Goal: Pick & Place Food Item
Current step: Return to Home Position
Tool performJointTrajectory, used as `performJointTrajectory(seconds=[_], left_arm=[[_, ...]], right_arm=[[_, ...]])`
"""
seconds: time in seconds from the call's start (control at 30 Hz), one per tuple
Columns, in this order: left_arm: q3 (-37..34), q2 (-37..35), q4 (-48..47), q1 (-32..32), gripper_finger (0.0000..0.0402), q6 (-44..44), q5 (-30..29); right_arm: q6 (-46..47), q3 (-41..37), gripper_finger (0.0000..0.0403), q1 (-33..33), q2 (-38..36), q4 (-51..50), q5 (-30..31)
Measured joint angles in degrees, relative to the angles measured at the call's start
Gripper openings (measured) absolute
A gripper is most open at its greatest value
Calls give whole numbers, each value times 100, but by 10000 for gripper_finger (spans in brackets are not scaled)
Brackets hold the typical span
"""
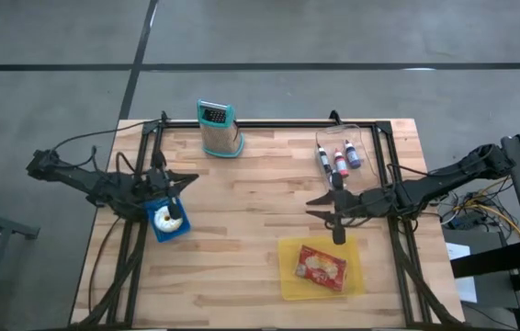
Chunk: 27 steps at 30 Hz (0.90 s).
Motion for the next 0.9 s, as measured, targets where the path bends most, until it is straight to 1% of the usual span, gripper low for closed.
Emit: performJointTrajectory(seconds=[0.2,0.27,0.6,0.83,0.9], left_arm=[[0,-258,-515,0,5,-61,-1],[0,-320,-643,0,3,-131,-18],[-225,-814,-738,0,2,-110,-126],[-585,-1355,-722,0,5,-89,-170],[-708,-1562,-681,0,5,-94,-225]], right_arm=[[-344,-7,29,0,-25,-237,2],[-367,-17,14,-2,-126,-429,4],[-691,-160,8,0,-1112,-432,0],[-549,-724,8,0,-1701,-365,-2],[-456,-968,8,0,-1874,-167,-4]])
